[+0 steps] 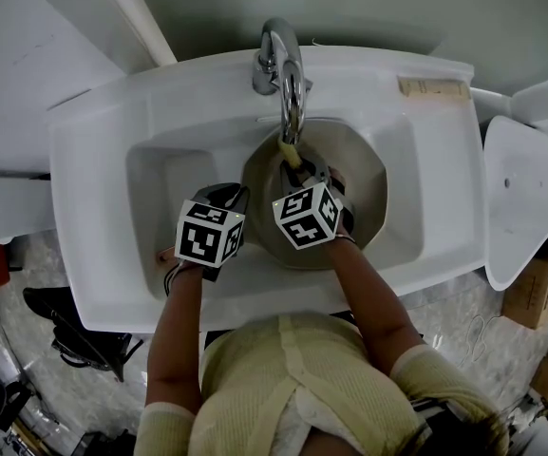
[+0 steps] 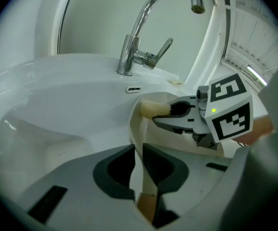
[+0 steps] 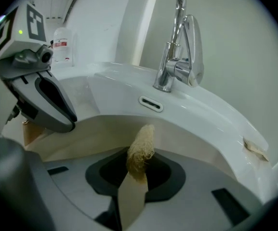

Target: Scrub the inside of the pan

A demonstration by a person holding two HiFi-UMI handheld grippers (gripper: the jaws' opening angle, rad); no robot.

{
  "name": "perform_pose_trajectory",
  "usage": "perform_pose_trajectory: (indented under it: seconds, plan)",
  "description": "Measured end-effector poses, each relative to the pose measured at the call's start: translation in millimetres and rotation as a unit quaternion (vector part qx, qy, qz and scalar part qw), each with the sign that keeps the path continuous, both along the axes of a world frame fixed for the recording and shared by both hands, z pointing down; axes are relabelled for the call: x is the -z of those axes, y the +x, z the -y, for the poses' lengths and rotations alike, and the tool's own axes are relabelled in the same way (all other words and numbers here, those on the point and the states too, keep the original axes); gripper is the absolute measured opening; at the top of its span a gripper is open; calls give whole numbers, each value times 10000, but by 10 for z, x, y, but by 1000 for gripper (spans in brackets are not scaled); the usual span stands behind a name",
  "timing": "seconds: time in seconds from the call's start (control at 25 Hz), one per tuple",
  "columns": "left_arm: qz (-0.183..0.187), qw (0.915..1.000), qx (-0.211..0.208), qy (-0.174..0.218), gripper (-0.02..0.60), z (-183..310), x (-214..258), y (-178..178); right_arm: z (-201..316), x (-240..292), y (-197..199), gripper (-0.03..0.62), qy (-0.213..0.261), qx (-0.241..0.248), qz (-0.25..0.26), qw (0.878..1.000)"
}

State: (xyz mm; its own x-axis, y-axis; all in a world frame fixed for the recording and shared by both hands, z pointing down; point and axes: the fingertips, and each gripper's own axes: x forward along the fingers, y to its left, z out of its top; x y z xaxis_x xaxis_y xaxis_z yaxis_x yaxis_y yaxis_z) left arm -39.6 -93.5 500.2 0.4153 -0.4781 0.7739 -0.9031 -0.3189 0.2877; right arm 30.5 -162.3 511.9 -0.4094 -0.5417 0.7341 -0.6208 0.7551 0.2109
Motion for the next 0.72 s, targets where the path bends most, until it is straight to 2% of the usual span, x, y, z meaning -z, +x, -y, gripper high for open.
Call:
perform_pose_trajectory:
  seconds: [0.32, 0.72]
  plan:
    - [-34, 10000, -15, 39, 100, -4, 2, -3, -231, -16, -182, 92, -237, 675, -11, 9974]
    - [-58, 9999, -36, 73, 100, -6, -2, 4, -511, -46, -315, 92, -646, 1217, 82, 9904]
